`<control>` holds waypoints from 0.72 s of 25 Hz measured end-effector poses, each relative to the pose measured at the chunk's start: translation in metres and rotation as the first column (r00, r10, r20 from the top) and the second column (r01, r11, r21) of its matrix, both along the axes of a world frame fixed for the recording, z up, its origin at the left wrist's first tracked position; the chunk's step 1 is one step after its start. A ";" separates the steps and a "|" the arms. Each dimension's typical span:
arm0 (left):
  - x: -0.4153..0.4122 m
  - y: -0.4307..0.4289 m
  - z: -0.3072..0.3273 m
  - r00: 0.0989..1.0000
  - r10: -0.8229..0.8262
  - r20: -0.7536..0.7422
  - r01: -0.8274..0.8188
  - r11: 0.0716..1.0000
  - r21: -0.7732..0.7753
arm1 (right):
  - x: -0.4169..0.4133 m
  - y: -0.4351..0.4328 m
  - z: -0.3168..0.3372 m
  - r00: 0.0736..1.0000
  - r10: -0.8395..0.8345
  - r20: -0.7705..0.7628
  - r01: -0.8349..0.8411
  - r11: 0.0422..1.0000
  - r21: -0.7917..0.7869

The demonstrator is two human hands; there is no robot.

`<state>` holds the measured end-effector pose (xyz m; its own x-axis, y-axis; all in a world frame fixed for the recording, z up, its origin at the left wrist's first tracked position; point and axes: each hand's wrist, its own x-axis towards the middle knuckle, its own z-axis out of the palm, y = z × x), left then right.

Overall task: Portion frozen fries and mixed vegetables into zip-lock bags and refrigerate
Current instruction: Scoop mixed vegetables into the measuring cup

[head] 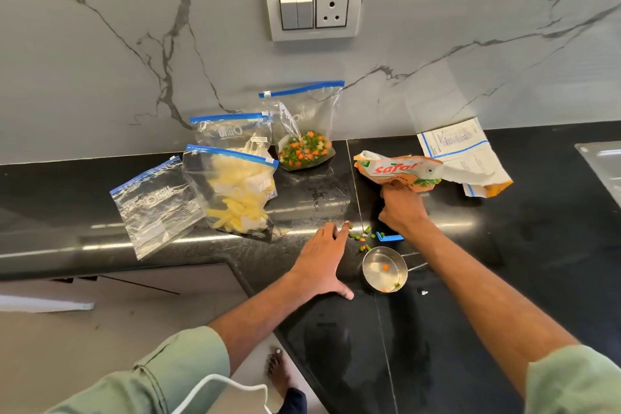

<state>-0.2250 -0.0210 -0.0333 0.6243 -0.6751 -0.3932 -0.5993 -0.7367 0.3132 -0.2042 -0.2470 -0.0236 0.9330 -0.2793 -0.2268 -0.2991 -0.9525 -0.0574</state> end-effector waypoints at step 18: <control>0.004 0.013 -0.001 0.958 0.240 -0.154 -0.254 0.964 -0.081 | 0.002 -0.036 0.002 0.988 -0.155 0.024 0.151 0.982 0.114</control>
